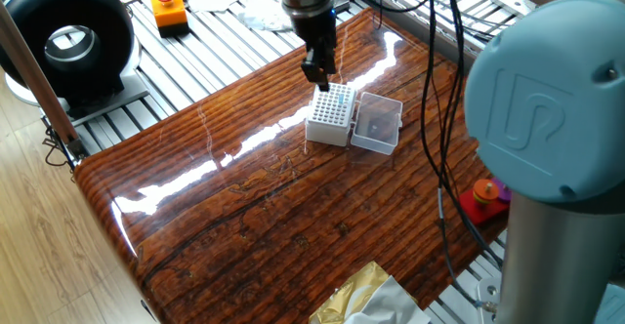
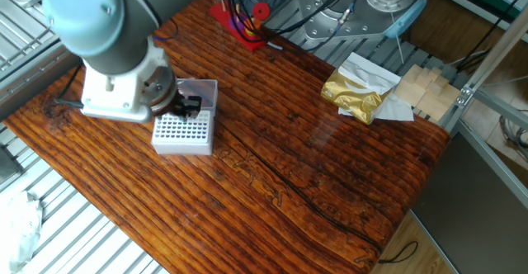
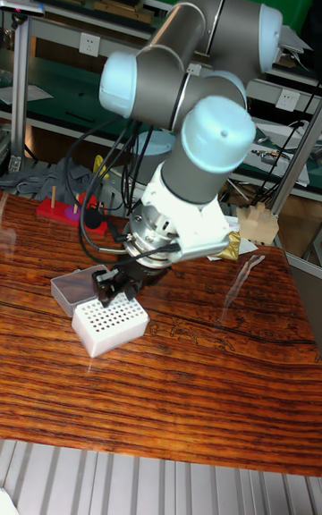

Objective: Insert a medium pipette tip into the holder for medium pipette tips

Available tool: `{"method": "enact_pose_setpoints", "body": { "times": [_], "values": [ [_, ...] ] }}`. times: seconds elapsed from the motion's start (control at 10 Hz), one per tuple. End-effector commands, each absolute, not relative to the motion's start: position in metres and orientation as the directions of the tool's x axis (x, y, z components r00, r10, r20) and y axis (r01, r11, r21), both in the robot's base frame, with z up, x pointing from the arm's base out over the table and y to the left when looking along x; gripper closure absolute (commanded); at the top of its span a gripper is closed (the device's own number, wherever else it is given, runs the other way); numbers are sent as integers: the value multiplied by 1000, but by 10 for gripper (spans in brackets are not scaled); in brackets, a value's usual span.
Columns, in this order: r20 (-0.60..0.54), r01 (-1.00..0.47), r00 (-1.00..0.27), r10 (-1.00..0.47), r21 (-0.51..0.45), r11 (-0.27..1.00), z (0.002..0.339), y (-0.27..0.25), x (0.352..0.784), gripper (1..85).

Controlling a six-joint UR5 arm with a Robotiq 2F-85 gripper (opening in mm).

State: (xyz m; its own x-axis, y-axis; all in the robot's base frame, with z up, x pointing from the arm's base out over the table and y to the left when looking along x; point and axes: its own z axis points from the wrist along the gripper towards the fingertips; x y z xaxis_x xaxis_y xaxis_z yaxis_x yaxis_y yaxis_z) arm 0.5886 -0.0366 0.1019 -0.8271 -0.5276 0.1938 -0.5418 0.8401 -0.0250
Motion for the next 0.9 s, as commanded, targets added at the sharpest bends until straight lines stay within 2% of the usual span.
{"method": "enact_pose_setpoints", "body": {
  "times": [0.0, 0.5, 0.8],
  "values": [
    [118, -532, -843, -525, -37, 846, 121, -24, 610, 393],
    [45, -486, -873, -486, 4, 874, 137, 6, 623, 400],
    [47, -459, -887, -459, -5, 888, 144, -1, 612, 427]
  ]
}}
